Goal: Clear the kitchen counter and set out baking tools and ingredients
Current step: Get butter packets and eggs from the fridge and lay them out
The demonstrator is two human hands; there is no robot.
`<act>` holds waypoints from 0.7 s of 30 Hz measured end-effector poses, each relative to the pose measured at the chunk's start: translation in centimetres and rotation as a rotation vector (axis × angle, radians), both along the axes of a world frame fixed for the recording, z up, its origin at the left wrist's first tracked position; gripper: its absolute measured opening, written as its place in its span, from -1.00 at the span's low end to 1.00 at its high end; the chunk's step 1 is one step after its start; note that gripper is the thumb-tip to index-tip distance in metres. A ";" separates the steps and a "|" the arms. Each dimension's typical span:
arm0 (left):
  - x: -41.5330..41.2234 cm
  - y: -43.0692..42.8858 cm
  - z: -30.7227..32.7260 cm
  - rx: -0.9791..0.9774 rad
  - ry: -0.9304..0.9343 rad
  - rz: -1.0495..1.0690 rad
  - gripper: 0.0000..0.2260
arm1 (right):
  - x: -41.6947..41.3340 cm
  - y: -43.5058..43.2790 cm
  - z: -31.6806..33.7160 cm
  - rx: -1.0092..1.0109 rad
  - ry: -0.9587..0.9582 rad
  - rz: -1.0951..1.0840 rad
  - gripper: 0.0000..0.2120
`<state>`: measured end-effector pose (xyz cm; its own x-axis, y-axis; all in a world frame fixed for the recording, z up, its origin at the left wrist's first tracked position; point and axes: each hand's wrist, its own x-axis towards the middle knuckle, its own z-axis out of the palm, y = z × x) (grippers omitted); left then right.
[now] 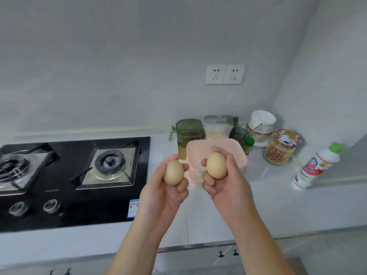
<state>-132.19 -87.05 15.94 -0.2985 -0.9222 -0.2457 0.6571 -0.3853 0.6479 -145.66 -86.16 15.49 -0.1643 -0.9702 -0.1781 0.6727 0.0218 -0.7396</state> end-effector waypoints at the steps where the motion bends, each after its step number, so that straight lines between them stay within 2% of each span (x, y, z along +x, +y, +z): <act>1: 0.7 0.1 0.0 0.000 0.002 0.018 -0.77 | 0.8 -0.3 0.0 -0.004 0.006 0.023 -0.72; 9: 10.8 -0.3 -0.9 -0.019 0.019 0.197 -0.76 | 10.6 -3.1 -0.3 -0.044 0.009 0.220 -0.73; 15: 21.9 -0.7 -0.7 -0.063 0.026 0.279 -0.78 | 21.8 -4.3 -0.3 -0.082 0.035 0.349 -0.65; 21: 32.8 -0.9 -0.3 -0.125 0.021 0.362 -0.77 | 32.4 -4.9 0.3 -0.111 0.078 0.425 -0.71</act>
